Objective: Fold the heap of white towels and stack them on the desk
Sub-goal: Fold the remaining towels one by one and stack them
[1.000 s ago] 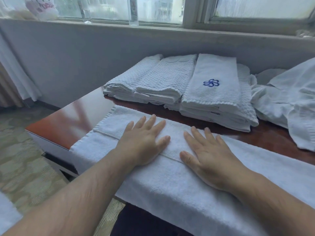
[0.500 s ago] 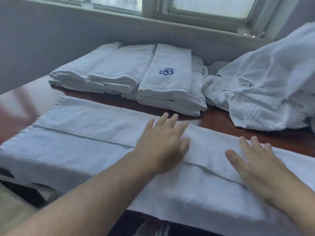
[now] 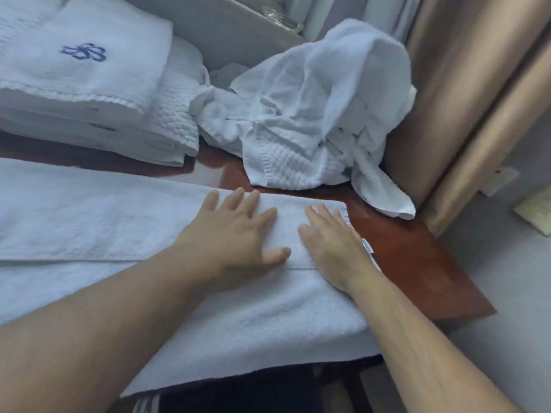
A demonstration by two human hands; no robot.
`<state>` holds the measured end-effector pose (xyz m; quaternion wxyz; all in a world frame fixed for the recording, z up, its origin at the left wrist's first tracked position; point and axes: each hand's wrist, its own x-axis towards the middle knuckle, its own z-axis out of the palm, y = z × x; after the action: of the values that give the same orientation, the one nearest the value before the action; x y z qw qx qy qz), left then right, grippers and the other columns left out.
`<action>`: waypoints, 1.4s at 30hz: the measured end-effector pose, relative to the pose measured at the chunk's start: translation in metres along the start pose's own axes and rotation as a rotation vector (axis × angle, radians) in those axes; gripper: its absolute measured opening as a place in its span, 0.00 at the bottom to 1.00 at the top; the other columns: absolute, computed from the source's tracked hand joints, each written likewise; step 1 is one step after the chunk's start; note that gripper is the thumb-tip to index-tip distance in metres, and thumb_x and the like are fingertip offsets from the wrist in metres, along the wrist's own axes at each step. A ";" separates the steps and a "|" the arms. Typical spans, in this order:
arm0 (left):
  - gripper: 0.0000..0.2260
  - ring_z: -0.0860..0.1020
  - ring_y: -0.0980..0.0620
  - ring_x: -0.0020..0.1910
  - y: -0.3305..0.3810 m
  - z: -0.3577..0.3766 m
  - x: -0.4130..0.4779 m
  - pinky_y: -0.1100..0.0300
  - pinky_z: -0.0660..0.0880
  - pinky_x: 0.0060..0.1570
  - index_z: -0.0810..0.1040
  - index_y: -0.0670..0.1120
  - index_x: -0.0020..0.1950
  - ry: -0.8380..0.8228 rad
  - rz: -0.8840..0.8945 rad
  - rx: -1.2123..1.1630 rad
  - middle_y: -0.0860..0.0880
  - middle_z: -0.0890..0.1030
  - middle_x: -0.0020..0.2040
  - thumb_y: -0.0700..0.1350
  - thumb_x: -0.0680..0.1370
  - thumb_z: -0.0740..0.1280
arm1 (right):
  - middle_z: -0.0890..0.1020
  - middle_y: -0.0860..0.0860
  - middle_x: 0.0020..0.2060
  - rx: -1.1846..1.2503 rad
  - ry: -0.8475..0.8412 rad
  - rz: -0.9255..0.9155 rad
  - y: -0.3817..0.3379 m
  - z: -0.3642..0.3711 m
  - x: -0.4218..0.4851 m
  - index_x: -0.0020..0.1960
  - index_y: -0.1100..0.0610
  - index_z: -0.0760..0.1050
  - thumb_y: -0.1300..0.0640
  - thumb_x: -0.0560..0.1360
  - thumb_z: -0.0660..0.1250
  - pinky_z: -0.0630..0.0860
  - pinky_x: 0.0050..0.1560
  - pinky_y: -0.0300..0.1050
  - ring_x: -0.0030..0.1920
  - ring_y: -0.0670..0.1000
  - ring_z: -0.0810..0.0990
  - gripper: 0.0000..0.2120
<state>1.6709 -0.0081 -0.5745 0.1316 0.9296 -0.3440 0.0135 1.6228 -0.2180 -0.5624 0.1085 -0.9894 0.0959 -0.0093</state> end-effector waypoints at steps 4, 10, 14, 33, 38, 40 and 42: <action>0.36 0.64 0.57 0.73 0.001 -0.005 -0.012 0.51 0.56 0.75 0.68 0.64 0.73 0.119 0.137 -0.036 0.61 0.69 0.74 0.77 0.69 0.50 | 0.76 0.40 0.63 0.329 0.276 0.029 0.028 -0.012 -0.015 0.64 0.49 0.79 0.51 0.80 0.65 0.64 0.71 0.42 0.70 0.42 0.69 0.14; 0.24 0.75 0.57 0.61 0.005 -0.003 -0.008 0.53 0.68 0.64 0.79 0.63 0.58 0.205 0.188 -0.048 0.61 0.80 0.60 0.71 0.73 0.53 | 0.78 0.40 0.33 0.286 0.365 0.339 0.054 -0.023 -0.029 0.37 0.48 0.76 0.50 0.76 0.62 0.69 0.34 0.41 0.35 0.42 0.75 0.10; 0.22 0.78 0.55 0.53 0.007 -0.001 -0.009 0.53 0.70 0.58 0.81 0.59 0.51 0.251 0.213 0.003 0.59 0.82 0.51 0.68 0.75 0.52 | 0.62 0.44 0.20 0.218 0.201 0.407 0.050 -0.039 -0.008 0.27 0.52 0.60 0.49 0.76 0.61 0.60 0.29 0.43 0.24 0.47 0.61 0.21; 0.22 0.80 0.51 0.51 0.011 -0.005 -0.013 0.50 0.75 0.52 0.82 0.57 0.54 0.242 0.224 0.066 0.56 0.83 0.50 0.66 0.76 0.53 | 0.78 0.50 0.32 0.039 0.045 0.438 0.037 -0.040 0.028 0.37 0.57 0.72 0.39 0.78 0.61 0.68 0.31 0.44 0.33 0.50 0.77 0.22; 0.23 0.80 0.51 0.52 0.010 -0.006 -0.012 0.51 0.75 0.52 0.81 0.58 0.56 0.234 0.224 0.056 0.56 0.83 0.51 0.67 0.75 0.53 | 0.80 0.54 0.45 -0.076 0.015 0.427 0.046 -0.042 0.028 0.42 0.57 0.71 0.48 0.82 0.54 0.71 0.38 0.47 0.43 0.53 0.78 0.17; 0.24 0.79 0.52 0.52 0.010 -0.005 -0.013 0.51 0.74 0.53 0.80 0.58 0.56 0.226 0.230 0.059 0.57 0.83 0.52 0.68 0.75 0.52 | 0.80 0.57 0.49 -0.053 0.121 0.417 0.049 -0.040 0.033 0.45 0.59 0.73 0.49 0.84 0.51 0.71 0.43 0.48 0.46 0.57 0.76 0.19; 0.25 0.79 0.52 0.54 0.011 -0.004 -0.012 0.51 0.74 0.54 0.79 0.59 0.58 0.215 0.242 0.054 0.57 0.82 0.53 0.69 0.76 0.50 | 0.80 0.57 0.50 -0.004 0.194 0.434 0.051 -0.036 0.037 0.51 0.60 0.75 0.46 0.84 0.49 0.69 0.45 0.49 0.47 0.57 0.75 0.22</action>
<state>1.6551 -0.0076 -0.5698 0.1398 0.8778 -0.4369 0.1379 1.6481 -0.2821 -0.5381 0.0960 -0.9403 0.3164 -0.0806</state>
